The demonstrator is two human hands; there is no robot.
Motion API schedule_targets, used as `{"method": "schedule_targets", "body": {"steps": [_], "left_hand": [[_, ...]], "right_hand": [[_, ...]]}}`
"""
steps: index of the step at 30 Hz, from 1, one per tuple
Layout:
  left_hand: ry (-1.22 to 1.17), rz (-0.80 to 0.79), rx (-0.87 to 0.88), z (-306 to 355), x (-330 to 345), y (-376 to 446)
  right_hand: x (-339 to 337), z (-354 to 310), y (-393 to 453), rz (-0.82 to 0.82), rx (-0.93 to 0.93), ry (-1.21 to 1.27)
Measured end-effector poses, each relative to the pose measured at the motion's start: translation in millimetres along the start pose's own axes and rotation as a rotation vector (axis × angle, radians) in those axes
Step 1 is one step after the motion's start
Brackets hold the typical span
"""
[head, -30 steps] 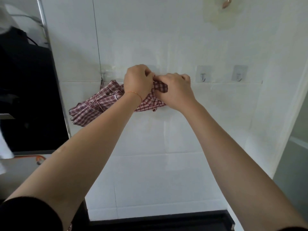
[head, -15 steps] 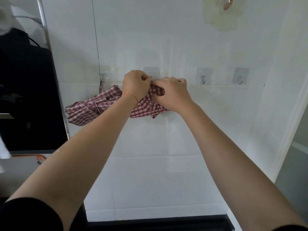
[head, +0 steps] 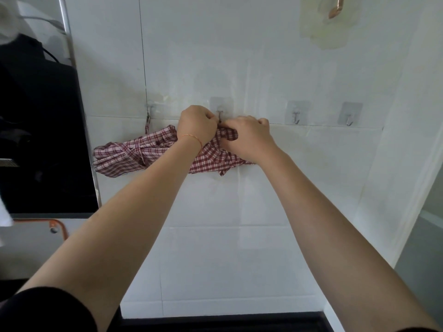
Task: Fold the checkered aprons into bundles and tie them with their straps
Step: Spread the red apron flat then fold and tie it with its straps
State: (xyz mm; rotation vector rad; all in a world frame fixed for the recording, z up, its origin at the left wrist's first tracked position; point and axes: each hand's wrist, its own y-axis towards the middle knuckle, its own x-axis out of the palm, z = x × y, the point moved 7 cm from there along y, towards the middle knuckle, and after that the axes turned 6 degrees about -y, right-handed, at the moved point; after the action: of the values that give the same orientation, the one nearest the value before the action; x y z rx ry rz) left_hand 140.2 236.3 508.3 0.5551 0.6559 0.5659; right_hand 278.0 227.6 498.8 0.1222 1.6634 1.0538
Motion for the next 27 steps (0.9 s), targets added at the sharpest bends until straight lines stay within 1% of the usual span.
{"method": "schedule_targets", "body": {"steps": [2,4,6,8,9,11,13,15,16,17,18,19,20,21,22,23,24,25,27], "left_hand": [[0.060,0.061,0.030,5,-1,-5],[0.079,0.137,0.099,8,-4,-13],[0.136,0.164,0.234,10,0,-26],[0.207,0.176,0.422,9,10,-43],[0.239,0.191,0.489,7,15,-51],[0.319,0.272,0.571,5,18,-63],[0.390,0.361,0.647,7,19,-81],[0.352,0.414,0.839,14,22,-112],[0.316,0.374,0.909,12,32,-131],[0.293,0.294,0.938,6,46,-146],[0.285,0.172,0.895,-7,63,-161],[0.282,0.050,0.803,-26,80,-173],[0.314,-0.109,0.643,-50,97,-182],[0.381,-0.302,0.428,-86,117,-195],[0.484,-0.495,0.224,-123,133,-208],[0.564,-0.636,0.067,-158,142,-221],[0.591,-0.737,-0.053,-194,146,-242],[0.600,-0.794,-0.129,-212,146,-251],[0.616,-0.874,-0.261,-261,137,-284]], "right_hand": [[2,2,1,-0.014,0.001,-0.001],[6,6,0,-0.025,0.004,-0.016],[11,12,-5,-0.007,0.014,-0.028],[16,17,-11,0.034,0.023,0.003],[19,18,-13,0.059,0.022,0.027],[23,17,-19,0.124,0.009,0.061],[18,16,-31,0.279,0.001,0.112],[8,23,-55,0.518,0.055,0.192],[10,31,-72,0.617,0.134,0.248],[14,43,-87,0.691,0.233,0.310],[28,54,-106,0.707,0.363,0.397],[48,65,-125,0.687,0.508,0.491],[75,75,-142,0.611,0.638,0.570],[111,79,-163,0.488,0.746,0.619],[144,83,-184,0.373,0.817,0.633],[179,84,-203,0.228,0.869,0.641],[218,78,-228,0.067,0.915,0.653],[240,74,-241,-0.079,0.935,0.664],[299,42,-278,-0.463,0.925,0.687]]}}
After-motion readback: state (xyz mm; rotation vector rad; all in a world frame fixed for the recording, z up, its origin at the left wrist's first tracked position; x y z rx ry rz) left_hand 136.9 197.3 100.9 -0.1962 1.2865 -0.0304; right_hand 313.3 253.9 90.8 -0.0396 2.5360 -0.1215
